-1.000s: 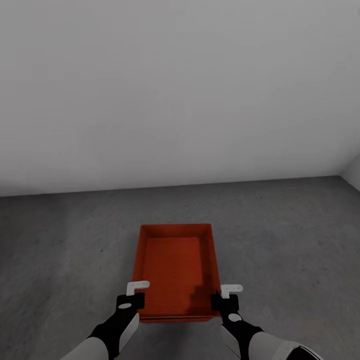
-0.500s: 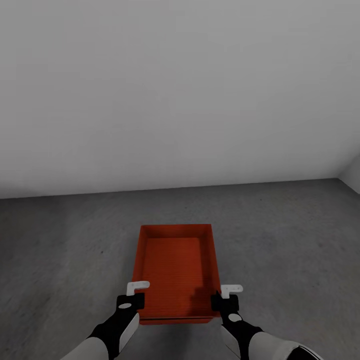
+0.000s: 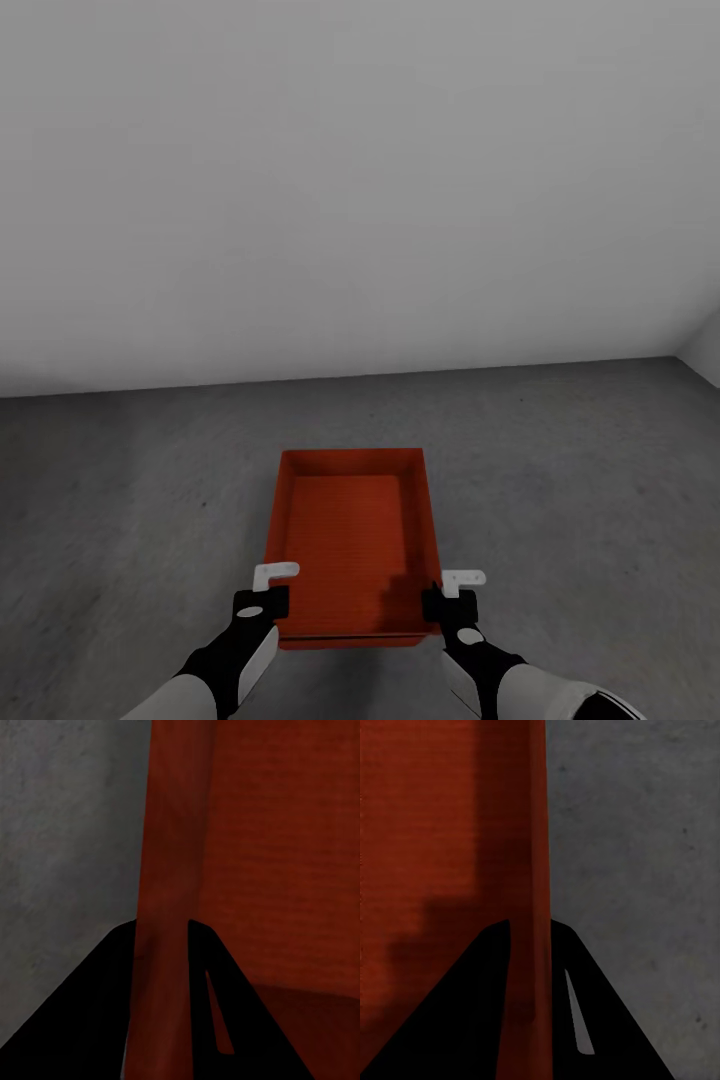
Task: Move the two storage containers from the living room to the garage. In the garage, place one container on the floor and stack the other container on top of it (either order is fine).
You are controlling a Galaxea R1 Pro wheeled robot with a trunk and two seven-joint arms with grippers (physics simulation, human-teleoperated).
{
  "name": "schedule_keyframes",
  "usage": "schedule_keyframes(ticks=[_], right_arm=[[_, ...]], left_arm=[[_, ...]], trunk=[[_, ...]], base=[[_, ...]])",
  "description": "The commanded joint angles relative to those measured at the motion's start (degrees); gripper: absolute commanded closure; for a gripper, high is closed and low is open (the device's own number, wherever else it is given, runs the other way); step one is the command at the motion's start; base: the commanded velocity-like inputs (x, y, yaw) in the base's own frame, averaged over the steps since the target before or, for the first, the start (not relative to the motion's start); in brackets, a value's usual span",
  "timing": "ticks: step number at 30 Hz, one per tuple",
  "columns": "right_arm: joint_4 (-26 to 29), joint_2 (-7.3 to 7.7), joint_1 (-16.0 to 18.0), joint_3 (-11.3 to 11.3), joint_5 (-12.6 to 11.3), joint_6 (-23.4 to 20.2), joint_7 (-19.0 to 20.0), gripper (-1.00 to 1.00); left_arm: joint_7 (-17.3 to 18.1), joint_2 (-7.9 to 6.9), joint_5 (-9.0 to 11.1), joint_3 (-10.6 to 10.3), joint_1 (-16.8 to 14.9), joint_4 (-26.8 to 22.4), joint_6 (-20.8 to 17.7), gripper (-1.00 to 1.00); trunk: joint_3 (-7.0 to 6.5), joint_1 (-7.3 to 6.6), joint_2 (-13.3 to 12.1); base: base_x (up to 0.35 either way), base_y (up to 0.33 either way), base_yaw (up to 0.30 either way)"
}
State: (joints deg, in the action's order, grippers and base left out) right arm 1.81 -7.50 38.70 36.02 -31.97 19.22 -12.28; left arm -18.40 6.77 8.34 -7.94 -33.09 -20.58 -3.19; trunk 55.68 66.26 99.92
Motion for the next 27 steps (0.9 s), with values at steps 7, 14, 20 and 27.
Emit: schedule_keyframes(ticks=[7,14,20,27], right_arm=[[0.2,0.14,0.0,-3.0,0.9,-0.3,0.2,-1.00],[0.2,0.16,0.0,-2.7,1.0,-0.2,0.3,-1.00],[0.2,0.20,0.0,-2.6,1.0,-0.2,0.3,-1.00],[0.2,0.18,0.0,-2.6,1.0,-0.2,0.3,-1.00]], left_arm=[[-0.3,-0.23,0.0,0.3,0.0,0.6,3.2,-1.00],[-0.2,-0.27,-0.3,0.2,0.0,0.4,3.3,-1.00],[-0.2,-0.32,-0.3,0.1,0.0,0.1,3.3,-1.00],[-0.5,-0.11,-0.2,0.2,0.0,0.0,3.3,-1.00]], trunk=[[0.04,1.69,0.0],[0.04,1.69,0.0],[0.04,1.69,0.0],[0.04,1.69,0.0]], base=[[0.000,0.000,0.000],[0.000,0.000,0.000],[0.000,0.000,0.000],[0.000,0.000,0.000]])
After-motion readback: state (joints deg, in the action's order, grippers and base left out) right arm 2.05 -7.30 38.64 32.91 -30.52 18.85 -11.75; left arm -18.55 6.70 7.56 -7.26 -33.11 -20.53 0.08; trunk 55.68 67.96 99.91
